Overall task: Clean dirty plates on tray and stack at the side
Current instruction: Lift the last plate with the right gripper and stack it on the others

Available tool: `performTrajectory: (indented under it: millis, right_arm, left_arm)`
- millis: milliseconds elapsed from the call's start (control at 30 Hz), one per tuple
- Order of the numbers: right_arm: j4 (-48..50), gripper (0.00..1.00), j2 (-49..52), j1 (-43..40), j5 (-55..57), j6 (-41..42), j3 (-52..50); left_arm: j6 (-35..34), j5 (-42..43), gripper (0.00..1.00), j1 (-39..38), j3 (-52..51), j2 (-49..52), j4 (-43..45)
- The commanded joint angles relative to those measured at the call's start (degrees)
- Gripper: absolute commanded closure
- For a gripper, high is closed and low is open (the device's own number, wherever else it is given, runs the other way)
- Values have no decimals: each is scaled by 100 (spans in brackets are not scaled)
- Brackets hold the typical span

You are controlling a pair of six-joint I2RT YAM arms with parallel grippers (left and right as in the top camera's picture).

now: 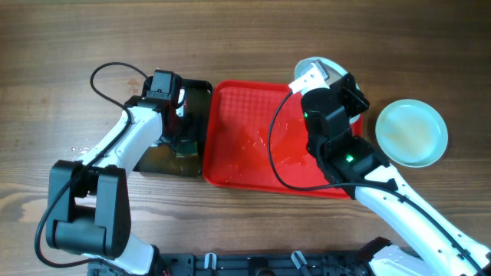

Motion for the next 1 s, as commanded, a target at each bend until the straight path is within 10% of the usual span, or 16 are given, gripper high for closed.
performTrajectory:
  millis: [0, 100, 400, 600, 967]
  right_arm:
    - [74, 96, -83, 26, 361, -367, 52]
    - [50, 96, -83, -26, 179, 452, 50]
    - [-1943, 96, -70, -2430, -3049, 6555, 50]
    - [-1996, 96, -61, -4664, -5130, 6743, 50]
    - [-2304, 96, 774, -6631, -5171, 6741, 48]
  left_arm:
    - [11, 140, 0, -7, 79, -138, 0]
    - [11, 140, 0, -7, 79, -138, 0]
    - [11, 140, 0, -7, 79, -138, -2]
    - [11, 140, 0, -7, 79, -138, -2]
    - [11, 140, 0, -7, 79, -138, -4]
